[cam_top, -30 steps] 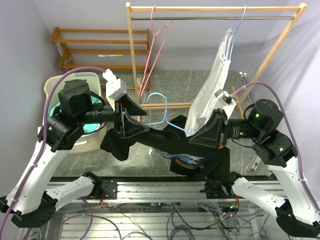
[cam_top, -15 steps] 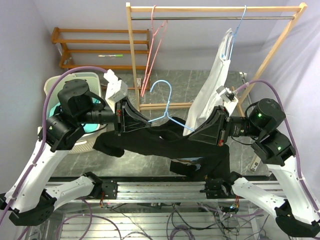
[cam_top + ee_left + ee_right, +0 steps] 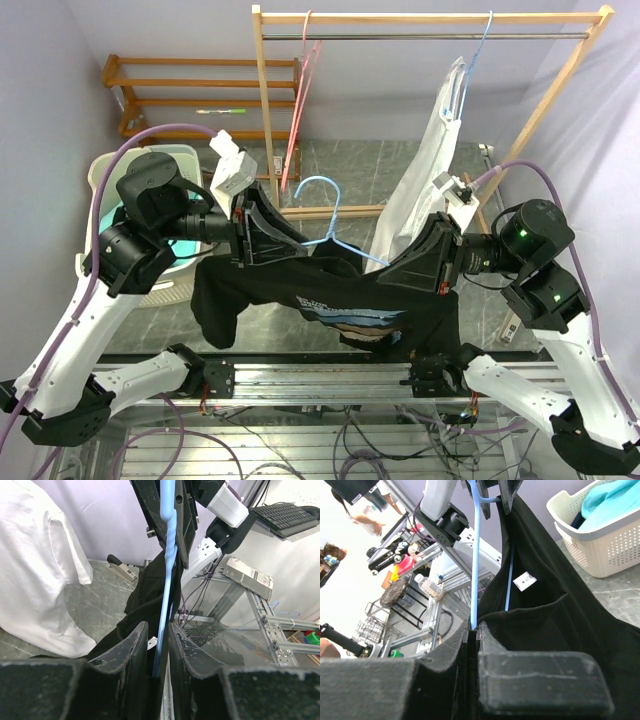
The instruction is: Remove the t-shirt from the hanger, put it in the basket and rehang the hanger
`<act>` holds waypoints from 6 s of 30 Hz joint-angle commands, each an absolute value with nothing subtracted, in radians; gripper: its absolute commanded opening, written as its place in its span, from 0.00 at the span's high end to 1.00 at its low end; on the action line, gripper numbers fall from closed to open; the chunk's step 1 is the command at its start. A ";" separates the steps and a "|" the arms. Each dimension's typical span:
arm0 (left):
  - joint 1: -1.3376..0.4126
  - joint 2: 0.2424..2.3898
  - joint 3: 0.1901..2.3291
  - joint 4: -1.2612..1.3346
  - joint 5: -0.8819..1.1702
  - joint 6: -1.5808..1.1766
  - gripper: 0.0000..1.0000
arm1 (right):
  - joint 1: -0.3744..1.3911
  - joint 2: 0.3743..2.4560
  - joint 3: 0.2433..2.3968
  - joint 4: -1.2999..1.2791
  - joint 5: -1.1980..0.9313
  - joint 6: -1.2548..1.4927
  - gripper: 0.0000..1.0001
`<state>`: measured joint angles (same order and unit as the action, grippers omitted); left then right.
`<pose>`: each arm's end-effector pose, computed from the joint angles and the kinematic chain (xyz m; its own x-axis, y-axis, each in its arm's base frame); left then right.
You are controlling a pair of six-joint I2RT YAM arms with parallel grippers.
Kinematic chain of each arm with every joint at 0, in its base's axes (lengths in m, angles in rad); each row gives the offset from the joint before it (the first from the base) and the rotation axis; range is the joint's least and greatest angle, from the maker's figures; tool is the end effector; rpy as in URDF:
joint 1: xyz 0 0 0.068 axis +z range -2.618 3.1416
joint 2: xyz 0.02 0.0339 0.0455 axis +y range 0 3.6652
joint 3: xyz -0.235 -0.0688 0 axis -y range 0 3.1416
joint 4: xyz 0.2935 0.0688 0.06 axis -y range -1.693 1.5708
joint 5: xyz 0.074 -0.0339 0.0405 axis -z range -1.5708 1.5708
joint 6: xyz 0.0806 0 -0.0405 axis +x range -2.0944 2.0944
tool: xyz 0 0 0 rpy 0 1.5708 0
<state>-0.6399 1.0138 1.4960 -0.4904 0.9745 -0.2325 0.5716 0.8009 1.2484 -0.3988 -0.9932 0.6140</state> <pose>0.1585 -0.2011 0.5013 -0.2366 0.0148 -0.9715 0.9706 -0.0413 -0.2370 0.1426 0.1720 0.4691 -0.5422 0.0253 -0.8399 -0.8402 -0.0098 0.5421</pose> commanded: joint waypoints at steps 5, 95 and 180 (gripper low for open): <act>-0.674 1.024 1.499 -0.456 0.992 -0.232 0.91 | 0.576 0.792 1.241 -0.321 -1.012 0.634 1.00; -0.688 0.957 1.493 -0.708 0.791 -0.113 0.93 | 0.675 0.516 1.527 -0.925 -0.718 0.322 0.58; -0.687 0.253 0.871 -0.691 -0.330 -0.442 0.43 | 0.676 1.071 1.617 -0.436 0.288 0.236 1.00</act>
<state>-0.6846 0.2546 0.8810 -0.7235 -0.3031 -0.4160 0.6754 1.0313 1.6386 -0.6823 0.2440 0.2642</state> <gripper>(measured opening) 0.568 0.021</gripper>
